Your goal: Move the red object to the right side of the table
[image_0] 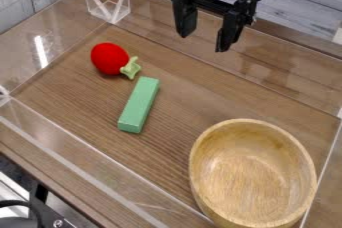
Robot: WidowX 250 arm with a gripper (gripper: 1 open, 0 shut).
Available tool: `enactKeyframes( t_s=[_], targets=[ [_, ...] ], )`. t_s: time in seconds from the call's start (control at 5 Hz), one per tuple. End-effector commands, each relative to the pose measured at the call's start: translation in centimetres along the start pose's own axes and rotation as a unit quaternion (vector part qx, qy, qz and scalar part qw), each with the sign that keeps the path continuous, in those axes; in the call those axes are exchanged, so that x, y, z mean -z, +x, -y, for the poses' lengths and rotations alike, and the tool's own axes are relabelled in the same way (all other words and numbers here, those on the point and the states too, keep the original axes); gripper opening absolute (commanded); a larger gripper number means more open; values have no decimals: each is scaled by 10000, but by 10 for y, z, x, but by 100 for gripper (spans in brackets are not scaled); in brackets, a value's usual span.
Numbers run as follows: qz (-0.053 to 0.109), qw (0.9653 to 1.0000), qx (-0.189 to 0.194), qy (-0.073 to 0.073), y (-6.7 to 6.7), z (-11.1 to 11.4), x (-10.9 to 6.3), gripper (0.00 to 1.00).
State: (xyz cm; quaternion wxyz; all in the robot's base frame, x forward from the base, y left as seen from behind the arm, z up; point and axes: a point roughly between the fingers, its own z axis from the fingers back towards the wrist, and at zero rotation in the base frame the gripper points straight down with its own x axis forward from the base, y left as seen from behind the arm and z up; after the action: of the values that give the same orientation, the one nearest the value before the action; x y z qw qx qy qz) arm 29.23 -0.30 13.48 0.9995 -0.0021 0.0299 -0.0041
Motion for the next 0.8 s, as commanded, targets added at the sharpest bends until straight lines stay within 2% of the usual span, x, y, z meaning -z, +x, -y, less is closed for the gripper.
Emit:
enactKeyframes(
  t_s=[0.0, 0.2, 0.4, 0.6],
  targets=[
    [-157, 9998, 77, -3, 3, -2, 12, 100],
    [-163, 9989, 447, 12, -3, -24, 15, 100],
    [-54, 9977, 670, 37, -12, -50, 12, 100],
    [86, 9960, 883, 98, -24, -84, 16, 100]
  ],
)
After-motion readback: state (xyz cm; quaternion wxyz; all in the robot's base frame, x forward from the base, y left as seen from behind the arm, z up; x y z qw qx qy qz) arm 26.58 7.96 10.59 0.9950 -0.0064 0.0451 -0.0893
